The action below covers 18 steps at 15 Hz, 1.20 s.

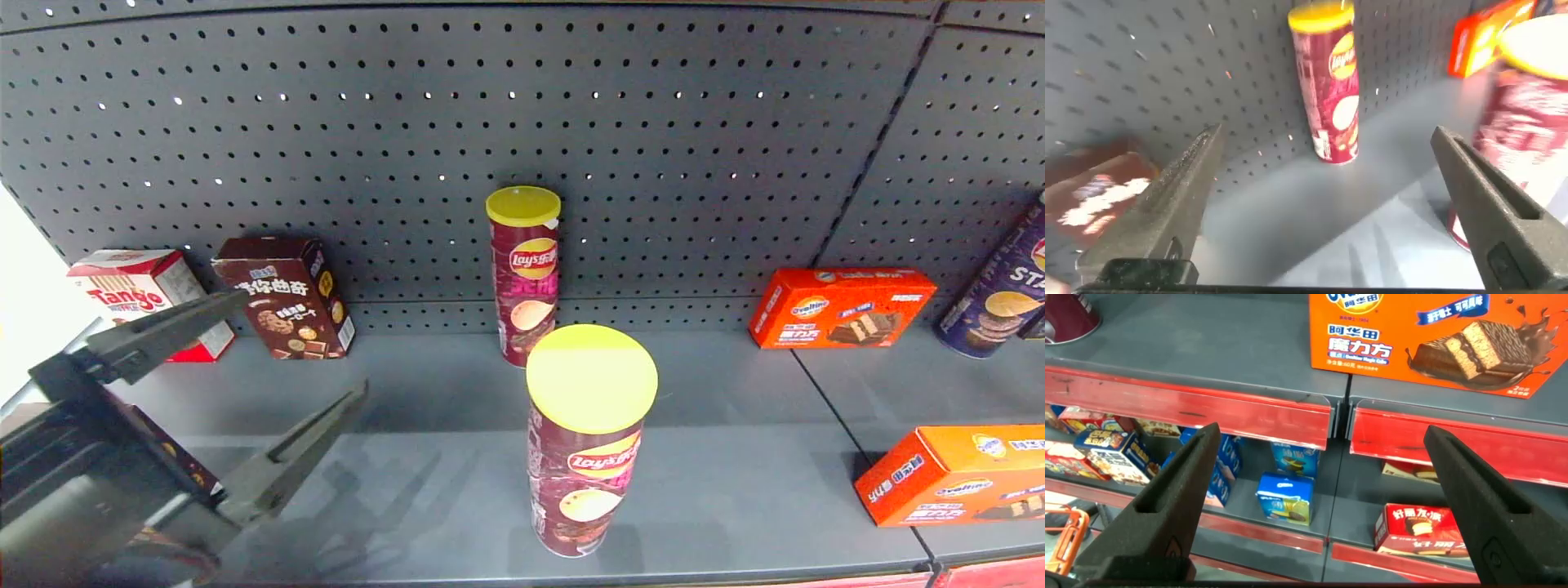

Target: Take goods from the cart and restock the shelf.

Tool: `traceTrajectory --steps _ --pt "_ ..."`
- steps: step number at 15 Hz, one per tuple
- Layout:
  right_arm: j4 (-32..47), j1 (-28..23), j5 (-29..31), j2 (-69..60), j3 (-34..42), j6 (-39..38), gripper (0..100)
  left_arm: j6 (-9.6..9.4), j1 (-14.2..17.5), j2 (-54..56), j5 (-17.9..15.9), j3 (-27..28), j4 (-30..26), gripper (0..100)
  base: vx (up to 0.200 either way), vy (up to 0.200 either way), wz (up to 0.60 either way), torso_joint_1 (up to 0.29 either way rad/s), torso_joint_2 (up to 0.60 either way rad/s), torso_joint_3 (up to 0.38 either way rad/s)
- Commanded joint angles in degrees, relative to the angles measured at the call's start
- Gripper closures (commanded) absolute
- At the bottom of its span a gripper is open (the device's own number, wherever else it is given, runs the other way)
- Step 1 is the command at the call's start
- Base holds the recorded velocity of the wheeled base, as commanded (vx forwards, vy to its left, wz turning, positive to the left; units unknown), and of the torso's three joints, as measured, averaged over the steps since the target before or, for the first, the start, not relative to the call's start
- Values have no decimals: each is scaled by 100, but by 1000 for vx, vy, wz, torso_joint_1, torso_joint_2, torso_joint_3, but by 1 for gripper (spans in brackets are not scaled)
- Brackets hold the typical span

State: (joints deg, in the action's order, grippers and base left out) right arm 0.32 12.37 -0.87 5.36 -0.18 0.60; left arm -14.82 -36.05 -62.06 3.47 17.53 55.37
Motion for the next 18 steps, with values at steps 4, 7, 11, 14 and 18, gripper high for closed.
traceTrajectory --steps 4,7,11,14,18 --pt "3 2 -1 9 1 2 0 -750 889 4097 162 -1753 -562 0 0 0 0 0 0 0" --pt "-5 2 -1 9 1 2 0 -73 1689 4598 127 -1753 -1485 0 0 0 0 0 0 0" --pt "-5 2 -1 9 1 2 0 -56 2647 5336 118 -1753 -3507 0 0 0 0 0 0 0" --pt "3 2 -1 9 1 2 0 -91 2963 5635 92 -1753 -4966 0 0 0 0 0 0 0" --pt "3 2 -1 9 1 2 0 23 3482 5732 -400 -1727 -5265 0 0 0 0 0 0 0"
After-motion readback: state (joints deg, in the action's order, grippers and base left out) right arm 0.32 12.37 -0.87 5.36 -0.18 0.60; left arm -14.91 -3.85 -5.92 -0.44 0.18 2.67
